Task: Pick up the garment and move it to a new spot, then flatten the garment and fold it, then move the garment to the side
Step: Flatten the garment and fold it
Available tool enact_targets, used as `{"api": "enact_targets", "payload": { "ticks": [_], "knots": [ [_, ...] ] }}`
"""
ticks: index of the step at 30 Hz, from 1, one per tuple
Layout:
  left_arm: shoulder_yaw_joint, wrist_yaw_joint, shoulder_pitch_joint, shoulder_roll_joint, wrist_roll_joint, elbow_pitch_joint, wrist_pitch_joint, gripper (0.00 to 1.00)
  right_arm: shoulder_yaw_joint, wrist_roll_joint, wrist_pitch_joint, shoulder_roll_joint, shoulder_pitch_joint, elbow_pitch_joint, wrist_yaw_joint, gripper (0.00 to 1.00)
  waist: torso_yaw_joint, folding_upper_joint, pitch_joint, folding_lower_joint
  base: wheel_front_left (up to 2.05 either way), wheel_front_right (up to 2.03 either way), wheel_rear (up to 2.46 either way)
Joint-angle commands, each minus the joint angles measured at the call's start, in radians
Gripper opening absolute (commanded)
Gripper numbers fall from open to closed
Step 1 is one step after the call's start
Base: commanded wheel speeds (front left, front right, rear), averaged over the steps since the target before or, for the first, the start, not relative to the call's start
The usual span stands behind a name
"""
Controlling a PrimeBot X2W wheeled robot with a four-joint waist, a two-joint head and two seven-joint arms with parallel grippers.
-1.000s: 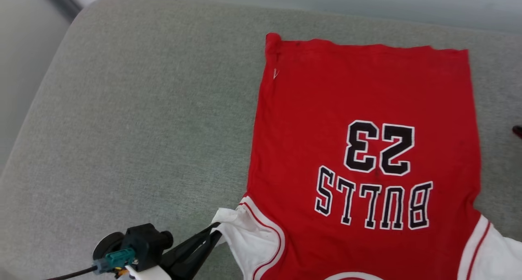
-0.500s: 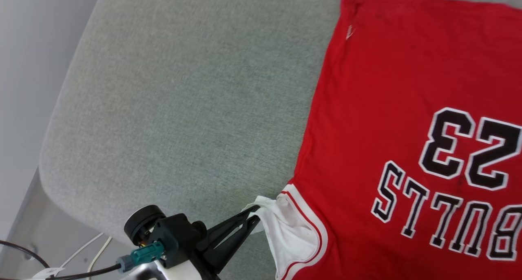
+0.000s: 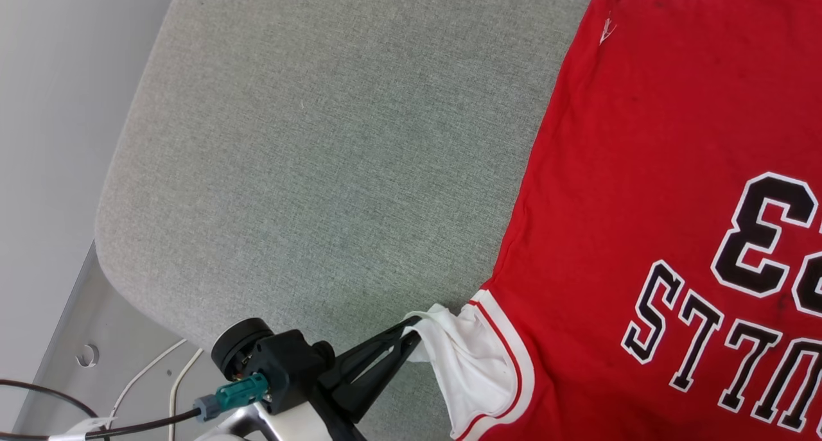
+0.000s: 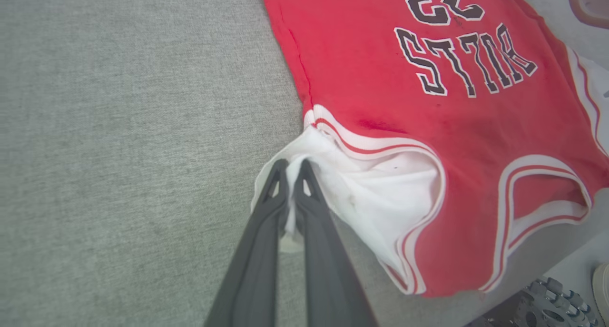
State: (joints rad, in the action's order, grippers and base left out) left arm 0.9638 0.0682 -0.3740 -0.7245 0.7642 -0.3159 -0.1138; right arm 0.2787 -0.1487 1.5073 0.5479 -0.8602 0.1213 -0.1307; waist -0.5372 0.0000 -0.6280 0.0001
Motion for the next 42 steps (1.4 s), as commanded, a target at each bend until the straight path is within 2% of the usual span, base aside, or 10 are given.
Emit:
{"api": "enact_targets", "payload": {
  "ticks": [1,8,12,14,23,32,37,42],
  "knots": [
    [-0.003,-0.004,-0.010,0.004,0.006,0.006,-0.006,0.00,-0.001,0.007,0.033,-0.032,0.090,0.051,0.000,0.00,0.002,0.0000,0.002,-0.0001,0.00,0.00,0.00],
    [-0.010,-0.003,-0.005,-0.001,0.011,0.047,-0.019,0.00,0.012,-0.002,0.012,-0.053,0.131,0.019,0.000,0.00,0.047,0.0000,0.061,-0.0001,0.00,0.00,0.00],
    [-0.015,0.022,0.008,-0.016,0.008,0.065,-0.014,0.00,0.046,-0.039,-0.021,-0.091,0.180,0.008,0.000,0.00,0.092,0.0000,0.131,-0.0001,0.00,0.00,0.00],
    [-0.018,0.035,0.023,-0.030,0.012,0.073,-0.008,0.00,0.052,-0.062,-0.033,-0.112,0.224,-0.005,0.000,0.00,0.120,0.0000,0.170,-0.0001,0.00,0.00,0.00],
    [-0.025,0.074,0.073,-0.080,0.058,0.079,0.028,0.00,0.020,-0.192,-0.135,-0.096,0.498,-0.100,0.000,0.00,0.251,0.0000,0.343,-0.0001,0.00,0.00,0.00],
    [-0.036,0.114,0.140,-0.111,0.108,0.084,0.020,0.00,0.067,-0.295,-0.188,-0.189,0.781,-0.245,0.000,0.00,0.352,0.0000,0.470,-0.0001,0.00,0.00,0.00],
    [-0.057,0.137,0.174,-0.112,0.141,0.075,-0.011,0.00,0.081,-0.292,-0.253,-0.235,0.940,-0.340,0.000,0.00,0.390,0.0000,0.496,-0.0001,0.00,0.00,0.00],
    [-0.064,0.151,0.189,-0.112,0.153,0.068,-0.024,0.00,0.095,-0.306,-0.301,-0.295,1.046,-0.375,0.000,0.00,0.420,0.0000,0.502,-0.0001,0.00,0.00,0.00]
  ]
}}
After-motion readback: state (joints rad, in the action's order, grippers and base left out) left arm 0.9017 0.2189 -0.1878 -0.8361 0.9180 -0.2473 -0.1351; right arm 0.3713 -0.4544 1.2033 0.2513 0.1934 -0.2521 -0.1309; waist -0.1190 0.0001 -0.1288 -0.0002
